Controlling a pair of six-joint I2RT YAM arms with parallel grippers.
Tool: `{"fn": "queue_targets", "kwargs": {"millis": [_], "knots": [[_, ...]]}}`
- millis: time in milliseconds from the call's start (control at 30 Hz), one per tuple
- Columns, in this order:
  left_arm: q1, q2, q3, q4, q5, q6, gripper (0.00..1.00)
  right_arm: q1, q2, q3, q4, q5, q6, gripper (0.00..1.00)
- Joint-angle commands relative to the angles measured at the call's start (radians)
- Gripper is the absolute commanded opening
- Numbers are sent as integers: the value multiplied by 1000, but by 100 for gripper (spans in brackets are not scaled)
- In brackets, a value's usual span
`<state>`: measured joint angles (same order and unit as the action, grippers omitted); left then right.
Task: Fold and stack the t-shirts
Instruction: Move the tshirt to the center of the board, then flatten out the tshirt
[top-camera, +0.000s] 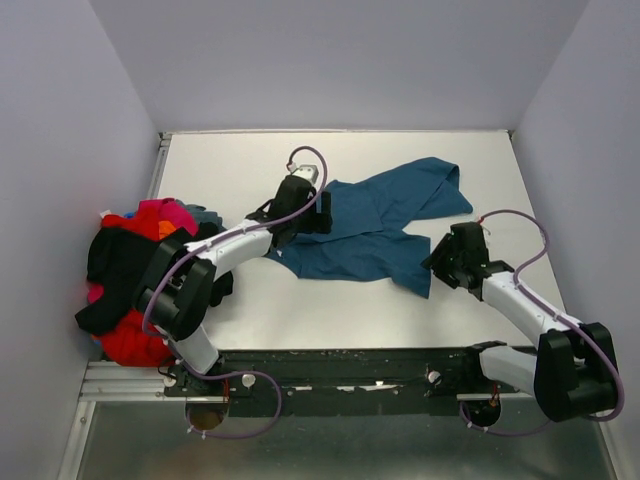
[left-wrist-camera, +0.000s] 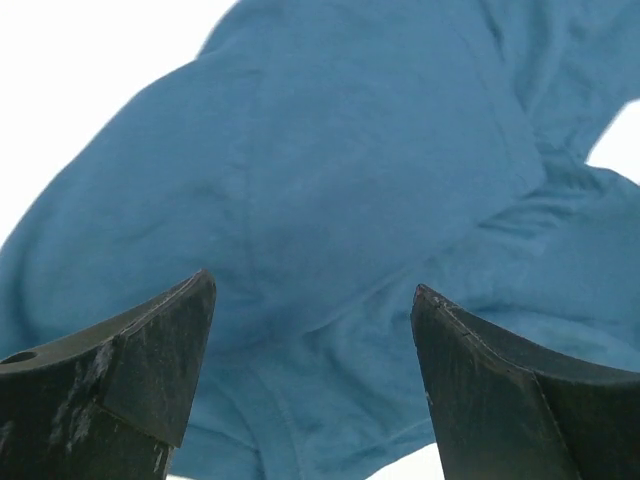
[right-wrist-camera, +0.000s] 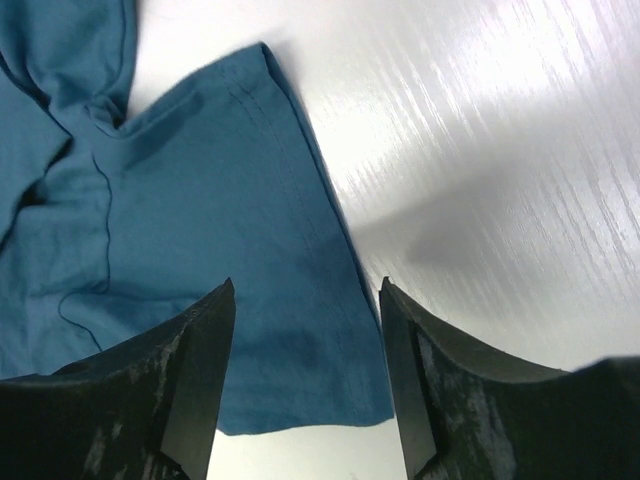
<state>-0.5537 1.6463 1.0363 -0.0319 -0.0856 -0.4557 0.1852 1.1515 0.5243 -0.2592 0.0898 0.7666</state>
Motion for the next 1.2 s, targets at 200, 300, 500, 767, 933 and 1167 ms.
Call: {"fn": "queue_targets", "kwargs": {"millis": [200,300,500,767,933,1167], "knots": [[-14,81,-55,247,372,109,90,16,5,-61,-55,-33,45,56],[-15,122,-4,196,365,106,89,25,16,-58,-55,-33,45,50],[-15,113,2,165,302,92,90,68,54,-53,-52,-77,48,30],[-15,72,-22,155,222,89,92,229,-79,-60,-104,-150,72,1],[-15,40,-30,122,115,84,93,465,-93,2,-152,-144,160,1],[-15,-49,-74,89,-71,86,95,798,56,248,-258,-63,194,1]]}}
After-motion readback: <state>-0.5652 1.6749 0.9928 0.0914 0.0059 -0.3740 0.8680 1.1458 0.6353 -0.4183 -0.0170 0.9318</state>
